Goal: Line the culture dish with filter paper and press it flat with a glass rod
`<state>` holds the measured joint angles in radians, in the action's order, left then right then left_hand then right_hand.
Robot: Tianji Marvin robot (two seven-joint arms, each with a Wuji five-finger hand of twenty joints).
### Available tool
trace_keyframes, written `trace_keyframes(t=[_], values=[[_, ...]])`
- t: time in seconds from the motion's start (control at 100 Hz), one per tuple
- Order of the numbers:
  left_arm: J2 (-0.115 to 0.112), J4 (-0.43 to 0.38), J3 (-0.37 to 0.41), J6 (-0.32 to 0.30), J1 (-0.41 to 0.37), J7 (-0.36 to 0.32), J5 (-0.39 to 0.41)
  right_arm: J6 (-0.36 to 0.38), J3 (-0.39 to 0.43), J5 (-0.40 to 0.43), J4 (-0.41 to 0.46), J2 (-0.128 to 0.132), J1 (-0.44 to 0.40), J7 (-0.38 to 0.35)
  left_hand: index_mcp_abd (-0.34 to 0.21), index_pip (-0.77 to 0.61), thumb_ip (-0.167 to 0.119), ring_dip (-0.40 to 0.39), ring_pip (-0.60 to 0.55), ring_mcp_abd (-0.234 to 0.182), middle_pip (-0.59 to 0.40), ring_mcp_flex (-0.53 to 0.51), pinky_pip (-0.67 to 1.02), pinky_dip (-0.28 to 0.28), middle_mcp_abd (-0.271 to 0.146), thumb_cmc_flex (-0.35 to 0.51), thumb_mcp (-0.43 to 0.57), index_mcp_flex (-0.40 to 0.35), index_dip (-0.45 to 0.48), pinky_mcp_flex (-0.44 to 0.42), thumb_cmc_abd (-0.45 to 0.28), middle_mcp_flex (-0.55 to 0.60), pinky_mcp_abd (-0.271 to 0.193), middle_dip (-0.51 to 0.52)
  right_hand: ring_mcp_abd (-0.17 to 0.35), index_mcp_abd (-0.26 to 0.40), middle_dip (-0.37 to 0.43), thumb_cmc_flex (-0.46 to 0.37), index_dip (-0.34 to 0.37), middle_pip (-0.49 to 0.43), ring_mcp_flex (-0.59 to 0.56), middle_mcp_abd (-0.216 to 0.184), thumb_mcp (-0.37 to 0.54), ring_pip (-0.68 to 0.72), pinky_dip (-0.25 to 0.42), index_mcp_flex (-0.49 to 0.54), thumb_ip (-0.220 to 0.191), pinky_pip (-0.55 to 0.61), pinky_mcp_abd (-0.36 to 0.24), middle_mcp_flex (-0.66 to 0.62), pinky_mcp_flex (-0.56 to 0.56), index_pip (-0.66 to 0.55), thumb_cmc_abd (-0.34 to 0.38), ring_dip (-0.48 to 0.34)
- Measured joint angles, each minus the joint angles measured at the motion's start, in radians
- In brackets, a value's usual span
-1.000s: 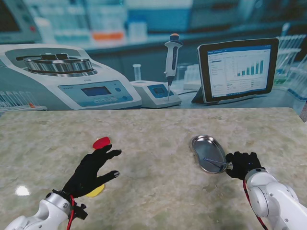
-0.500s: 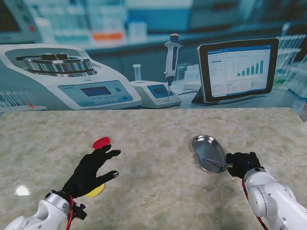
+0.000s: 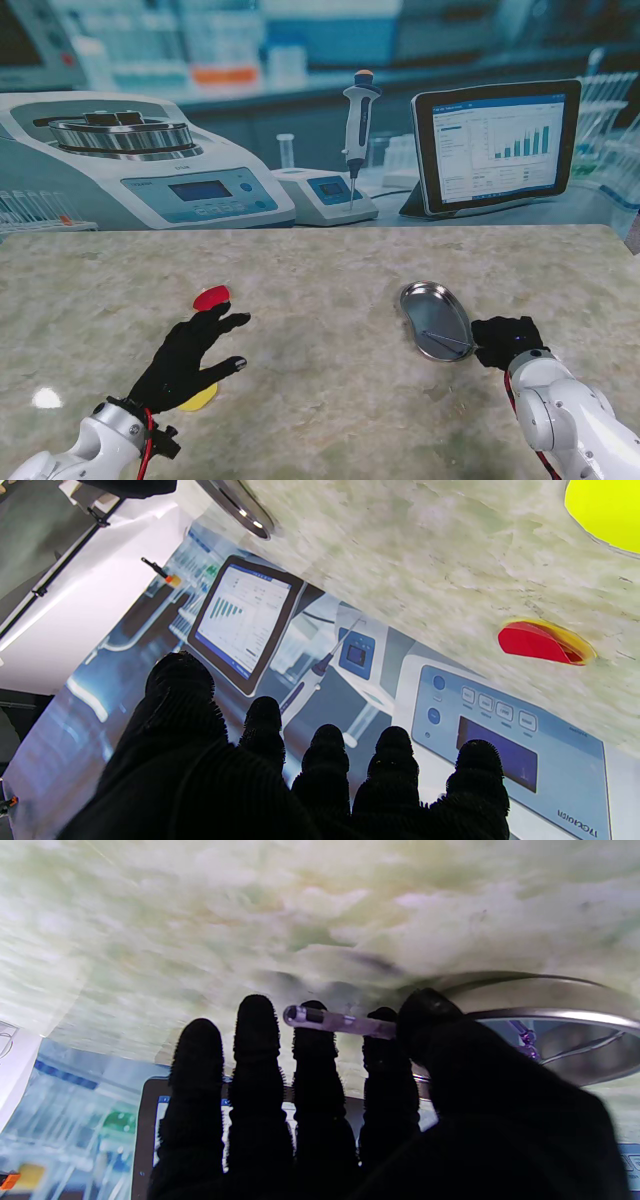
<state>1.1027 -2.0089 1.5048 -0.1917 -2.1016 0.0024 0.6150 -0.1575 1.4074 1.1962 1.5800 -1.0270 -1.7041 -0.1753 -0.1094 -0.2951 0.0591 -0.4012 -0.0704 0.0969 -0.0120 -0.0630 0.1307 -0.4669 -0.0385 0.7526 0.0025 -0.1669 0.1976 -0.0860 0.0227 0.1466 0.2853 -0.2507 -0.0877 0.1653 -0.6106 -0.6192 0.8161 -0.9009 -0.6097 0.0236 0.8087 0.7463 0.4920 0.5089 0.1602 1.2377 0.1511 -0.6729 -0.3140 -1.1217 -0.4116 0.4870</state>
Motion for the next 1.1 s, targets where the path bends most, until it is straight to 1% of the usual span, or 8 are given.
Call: trace_keyframes(t=[0.04,0.21,0.27,0.41,0.76,0.83,0.94,1.1], values=[[0.000,0.000,0.000,0.000,0.000,0.000,0.000,0.000,-0.001,0.000,-0.003,0.000,0.001,0.004,0.000,0.000,0.000,0.000,0.000,0.000,0.000,0.000,0.000,0.000,0.000,0.000,0.000,0.000,0.000,0.000,0.000,0.000,0.000,0.000,0.000,0.000,-0.009,0.000,0.001,-0.007,-0.001,0.000,0.000,0.025,0.010,0.000,0.001,0.002,0.000,0.000,-0.003,-0.002,0.000,0.011],[0.000,0.000,0.001,0.000,0.000,0.002,0.000,0.000,-0.003,-0.005,-0.011,-0.001,0.006,0.015,0.000,0.000,0.000,0.002,0.000,0.000,0.000,0.000,0.000,0.000,0.000,0.000,0.000,0.000,0.000,0.000,0.000,0.000,0.000,0.000,-0.002,-0.002,-0.036,-0.001,0.002,-0.024,-0.011,0.000,0.000,0.030,0.024,0.006,0.019,0.006,0.000,0.000,-0.007,-0.003,0.000,0.023],[0.000,0.000,0.001,0.000,0.000,0.002,0.000,0.001,-0.004,-0.010,-0.015,-0.001,0.008,0.025,0.000,0.000,0.000,0.002,0.000,0.000,0.000,0.000,0.000,0.000,0.000,0.000,0.000,0.000,0.000,0.000,0.000,0.000,0.000,0.000,-0.004,-0.003,-0.044,-0.004,0.002,-0.025,-0.011,0.000,-0.003,0.047,0.024,0.006,0.021,0.007,0.000,-0.023,-0.008,-0.003,0.001,0.023],[0.000,0.000,0.001,0.001,0.000,0.003,0.000,0.005,-0.004,-0.018,-0.024,-0.002,0.011,0.042,0.000,0.000,0.000,0.003,0.000,0.000,0.000,0.000,0.000,0.001,0.000,0.000,0.000,0.000,0.000,0.000,0.000,0.000,0.000,0.000,-0.009,-0.005,-0.045,-0.042,-0.001,-0.025,-0.033,-0.001,-0.047,0.047,0.025,0.006,0.057,0.014,0.000,-0.042,-0.018,-0.001,0.026,0.023],[0.000,0.001,0.002,0.002,0.000,0.001,-0.001,0.007,-0.002,-0.043,-0.032,-0.006,0.012,0.068,0.000,0.000,0.000,0.004,0.000,0.000,0.000,0.000,0.000,0.001,0.000,0.000,0.000,0.000,0.000,0.000,0.000,0.000,0.000,0.000,-0.019,-0.031,-0.046,-0.119,-0.025,0.001,-0.074,-0.001,-0.178,0.048,0.041,0.045,0.061,0.027,0.000,-0.097,-0.054,0.079,0.075,0.023],[0.000,0.001,0.002,0.003,0.000,0.001,-0.001,0.007,-0.001,-0.047,-0.034,-0.007,0.011,0.079,0.000,0.000,0.000,0.004,0.000,0.000,0.000,0.000,0.000,0.001,0.000,0.000,0.000,0.000,0.000,0.000,0.000,0.000,0.000,0.000,-0.023,-0.032,-0.046,-0.119,-0.026,0.003,-0.095,-0.001,-0.185,0.049,0.050,0.056,0.061,0.030,0.000,-0.127,-0.067,0.091,0.075,0.023],[0.000,0.001,0.002,0.003,0.000,0.001,-0.001,0.007,0.005,-0.049,-0.034,-0.009,0.008,0.087,0.000,0.000,0.000,0.004,0.000,0.000,0.000,0.000,0.000,0.001,0.000,0.000,0.000,0.000,0.000,0.000,0.000,0.000,0.000,0.000,-0.024,-0.032,-0.046,-0.120,-0.025,0.003,-0.114,-0.001,-0.188,0.070,0.051,0.067,0.061,0.039,0.000,-0.128,-0.087,0.099,0.075,0.024],[0.000,0.001,0.001,0.004,0.000,0.001,-0.002,0.007,0.016,-0.055,-0.034,-0.012,0.002,0.106,0.000,0.000,0.000,0.006,0.000,0.000,0.000,0.000,0.000,0.001,-0.003,0.000,0.000,0.000,0.000,0.000,0.000,0.000,0.000,0.000,-0.031,-0.051,-0.054,-0.119,0.010,0.002,-0.157,-0.001,-0.178,0.080,0.051,0.104,0.062,0.058,0.001,-0.186,-0.124,0.134,0.075,0.047]])
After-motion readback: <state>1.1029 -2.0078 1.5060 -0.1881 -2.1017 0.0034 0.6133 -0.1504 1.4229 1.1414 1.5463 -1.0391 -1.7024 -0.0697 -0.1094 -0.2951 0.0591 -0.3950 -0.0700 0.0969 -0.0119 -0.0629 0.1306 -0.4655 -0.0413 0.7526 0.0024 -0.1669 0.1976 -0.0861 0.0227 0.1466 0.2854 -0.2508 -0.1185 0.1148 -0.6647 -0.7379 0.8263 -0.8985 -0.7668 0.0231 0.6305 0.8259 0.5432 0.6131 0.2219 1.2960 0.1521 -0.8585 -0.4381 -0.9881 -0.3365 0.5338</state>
